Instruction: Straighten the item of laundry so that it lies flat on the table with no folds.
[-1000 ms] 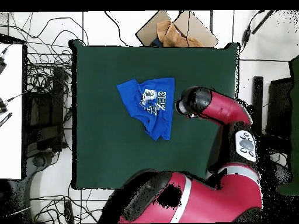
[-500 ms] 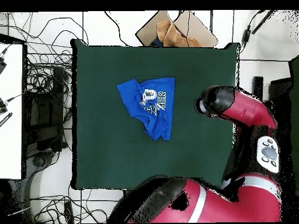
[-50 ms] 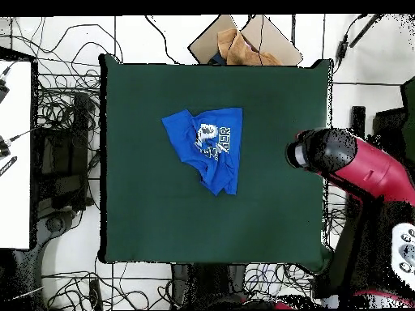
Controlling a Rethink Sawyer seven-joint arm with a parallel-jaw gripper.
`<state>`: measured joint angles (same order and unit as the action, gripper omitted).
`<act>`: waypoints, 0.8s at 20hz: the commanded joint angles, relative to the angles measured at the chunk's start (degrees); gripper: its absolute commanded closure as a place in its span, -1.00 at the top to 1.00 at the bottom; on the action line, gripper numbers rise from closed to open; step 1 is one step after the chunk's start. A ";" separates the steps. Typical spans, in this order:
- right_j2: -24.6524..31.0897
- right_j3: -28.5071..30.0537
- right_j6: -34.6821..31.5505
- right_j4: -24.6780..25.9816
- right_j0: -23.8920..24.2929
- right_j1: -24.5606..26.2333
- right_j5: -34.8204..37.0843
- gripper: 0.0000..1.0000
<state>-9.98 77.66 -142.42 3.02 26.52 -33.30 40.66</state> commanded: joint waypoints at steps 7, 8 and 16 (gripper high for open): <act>5.24 2.03 2.34 1.25 -0.17 4.07 3.06 -1.00; 4.98 1.74 2.07 1.36 -0.40 4.39 3.17 -1.00; 5.51 1.36 0.82 0.15 -1.01 5.70 3.42 -1.00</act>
<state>-9.73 77.19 -142.42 3.10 26.68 -30.38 40.66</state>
